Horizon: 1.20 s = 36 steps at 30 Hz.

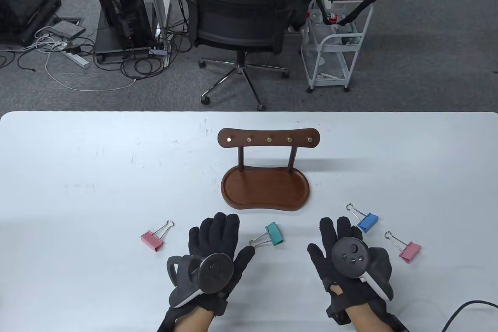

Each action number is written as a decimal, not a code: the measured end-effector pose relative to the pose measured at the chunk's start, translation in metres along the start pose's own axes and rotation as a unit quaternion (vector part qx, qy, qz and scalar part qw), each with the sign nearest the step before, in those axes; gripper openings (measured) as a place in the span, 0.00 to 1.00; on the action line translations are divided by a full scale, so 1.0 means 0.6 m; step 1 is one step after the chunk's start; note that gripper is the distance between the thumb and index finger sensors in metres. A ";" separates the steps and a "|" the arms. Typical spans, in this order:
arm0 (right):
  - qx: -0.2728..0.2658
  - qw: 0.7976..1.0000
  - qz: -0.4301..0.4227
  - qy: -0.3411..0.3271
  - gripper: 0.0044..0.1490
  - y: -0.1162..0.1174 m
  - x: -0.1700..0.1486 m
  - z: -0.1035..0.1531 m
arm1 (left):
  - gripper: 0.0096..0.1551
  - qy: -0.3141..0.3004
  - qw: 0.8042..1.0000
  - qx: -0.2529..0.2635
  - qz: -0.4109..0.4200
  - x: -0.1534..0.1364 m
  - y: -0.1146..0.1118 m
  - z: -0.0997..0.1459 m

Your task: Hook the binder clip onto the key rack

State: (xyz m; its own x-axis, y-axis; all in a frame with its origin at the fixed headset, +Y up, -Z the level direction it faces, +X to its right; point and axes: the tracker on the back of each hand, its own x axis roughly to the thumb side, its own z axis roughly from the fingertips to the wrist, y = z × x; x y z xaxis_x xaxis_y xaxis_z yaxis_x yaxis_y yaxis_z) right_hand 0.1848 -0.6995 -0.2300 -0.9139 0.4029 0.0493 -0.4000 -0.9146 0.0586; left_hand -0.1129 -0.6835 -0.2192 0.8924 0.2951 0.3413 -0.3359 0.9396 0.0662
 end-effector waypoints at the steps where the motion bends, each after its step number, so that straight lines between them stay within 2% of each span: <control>1: 0.001 1.000 -0.001 -0.002 0.50 0.000 0.001 0.001 | 0.50 0.001 1.000 -0.001 0.002 -0.001 0.000 0.000; 20: -0.002 1.000 -0.028 -0.010 0.50 -0.004 -0.004 0.006 | 0.49 0.007 1.000 0.009 -0.017 0.002 0.007 0.001; 29: 0.000 0.999 -0.036 -0.017 0.50 -0.003 -0.003 0.006 | 0.49 0.024 0.999 0.024 -0.031 -0.011 0.041 -0.012; 36: 0.006 0.999 -0.040 -0.016 0.50 0.000 -0.007 0.003 | 0.48 0.049 0.997 0.031 -0.056 -0.041 0.078 -0.021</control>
State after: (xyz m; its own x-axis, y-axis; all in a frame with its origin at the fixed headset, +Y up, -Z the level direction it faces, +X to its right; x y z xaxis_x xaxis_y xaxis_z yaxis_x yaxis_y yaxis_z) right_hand 0.1889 -0.7009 -0.2286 -0.8766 0.4754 0.0749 -0.4703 -0.8792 0.0761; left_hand -0.1465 -0.6446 -0.2365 0.9497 0.2067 0.2353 -0.2471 0.9560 0.1579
